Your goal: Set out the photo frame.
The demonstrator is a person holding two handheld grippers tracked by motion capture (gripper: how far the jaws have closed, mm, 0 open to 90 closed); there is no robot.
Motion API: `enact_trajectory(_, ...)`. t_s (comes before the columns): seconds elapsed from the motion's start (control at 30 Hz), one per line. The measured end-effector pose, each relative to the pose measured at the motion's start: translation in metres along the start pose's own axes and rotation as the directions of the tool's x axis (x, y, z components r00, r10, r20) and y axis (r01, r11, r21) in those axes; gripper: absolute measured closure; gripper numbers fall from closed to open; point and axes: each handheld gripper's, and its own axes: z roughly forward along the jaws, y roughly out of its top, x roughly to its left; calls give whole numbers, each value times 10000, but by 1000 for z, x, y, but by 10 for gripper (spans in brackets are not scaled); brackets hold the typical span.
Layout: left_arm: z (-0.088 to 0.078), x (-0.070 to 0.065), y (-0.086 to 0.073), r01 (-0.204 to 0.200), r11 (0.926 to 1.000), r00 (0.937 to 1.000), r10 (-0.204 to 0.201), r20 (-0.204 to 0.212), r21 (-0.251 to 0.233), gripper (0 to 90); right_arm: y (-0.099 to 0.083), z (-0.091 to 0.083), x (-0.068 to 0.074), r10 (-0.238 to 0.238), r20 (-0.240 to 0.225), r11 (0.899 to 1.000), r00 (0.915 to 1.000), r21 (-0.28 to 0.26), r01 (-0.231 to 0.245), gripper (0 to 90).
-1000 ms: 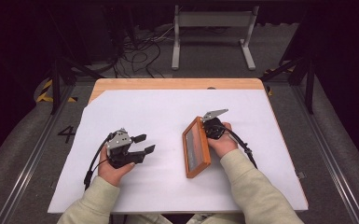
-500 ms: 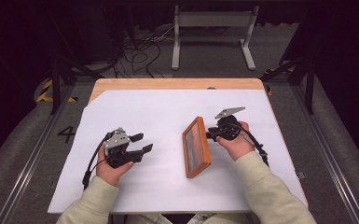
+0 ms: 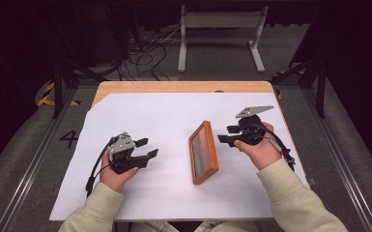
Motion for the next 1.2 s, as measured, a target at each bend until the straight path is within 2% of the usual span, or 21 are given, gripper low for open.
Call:
enact_trajectory(0.1,0,0,0,43,10000,10000,-43,61,-29,417,7,-7,9,4,-261,10000,9997,-16,-4,411)
enact_trajectory(0.2,0,0,0,80,10000,9999,-80,100,-45,417,11,-7,16,221,-467,9998,9987,24,-220,344)
enact_trajectory(0.3,0,0,0,43,10000,9999,-43,106,-55,417,14,-4,20,555,-695,9984,9960,180,-544,286)
enact_trajectory(0.4,0,0,0,4,10000,10000,-4,98,-58,417,15,0,22,594,-721,9980,9956,250,-578,265)
enact_trajectory(0.43,0,0,0,19,10000,9999,-18,103,-47,417,15,2,23,616,-708,9977,9956,339,-593,258)
enact_trajectory(0.47,0,0,0,30,10000,9999,-29,120,-55,416,15,10,25,699,-708,9955,9950,685,-650,247)
enact_trajectory(0.83,1,0,-1,21,10000,10000,-21,92,-4,413,13,40,28,882,-909,9865,9919,1462,-743,244)
enact_trajectory(1.03,1,0,-1,12,10000,10000,-12,74,3,412,10,54,31,891,-983,9837,9912,1646,-721,237)
enact_trajectory(1.2,2,0,-1,40,10000,9999,-40,95,36,412,9,62,35,861,-1080,9775,9904,2013,-630,292)
